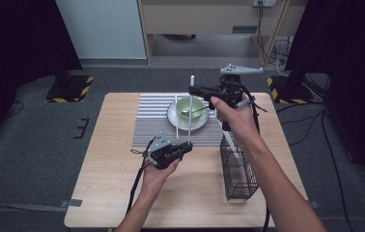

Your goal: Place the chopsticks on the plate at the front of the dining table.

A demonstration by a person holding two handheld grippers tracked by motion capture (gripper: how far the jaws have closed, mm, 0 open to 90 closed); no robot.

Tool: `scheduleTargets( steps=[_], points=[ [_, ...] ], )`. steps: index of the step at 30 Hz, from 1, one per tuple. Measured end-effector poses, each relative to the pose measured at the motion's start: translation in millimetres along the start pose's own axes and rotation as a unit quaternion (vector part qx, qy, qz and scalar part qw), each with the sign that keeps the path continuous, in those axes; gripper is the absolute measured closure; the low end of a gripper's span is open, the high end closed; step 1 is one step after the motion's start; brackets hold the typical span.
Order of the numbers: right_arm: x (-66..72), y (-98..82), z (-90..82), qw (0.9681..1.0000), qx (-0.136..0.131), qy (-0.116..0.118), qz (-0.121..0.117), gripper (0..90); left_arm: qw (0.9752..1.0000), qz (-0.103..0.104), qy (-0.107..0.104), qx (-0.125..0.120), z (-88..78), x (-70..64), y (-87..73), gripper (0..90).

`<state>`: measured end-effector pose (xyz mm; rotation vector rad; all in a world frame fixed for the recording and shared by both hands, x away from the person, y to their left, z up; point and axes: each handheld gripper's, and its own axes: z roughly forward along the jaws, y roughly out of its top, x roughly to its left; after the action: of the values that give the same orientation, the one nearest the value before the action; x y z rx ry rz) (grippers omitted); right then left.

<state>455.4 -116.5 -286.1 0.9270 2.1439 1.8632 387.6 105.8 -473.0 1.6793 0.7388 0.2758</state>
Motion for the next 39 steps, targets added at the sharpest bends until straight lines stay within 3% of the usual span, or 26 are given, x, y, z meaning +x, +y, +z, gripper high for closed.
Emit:
scheduleTargets(
  steps=[39],
  points=[
    [3.5,-3.4,9.7,0.9999,0.006,0.009,-0.003,84.2,0.9997,-0.022,-0.009,-0.009,-4.0,4.6,0.4,84.5]
  ],
)
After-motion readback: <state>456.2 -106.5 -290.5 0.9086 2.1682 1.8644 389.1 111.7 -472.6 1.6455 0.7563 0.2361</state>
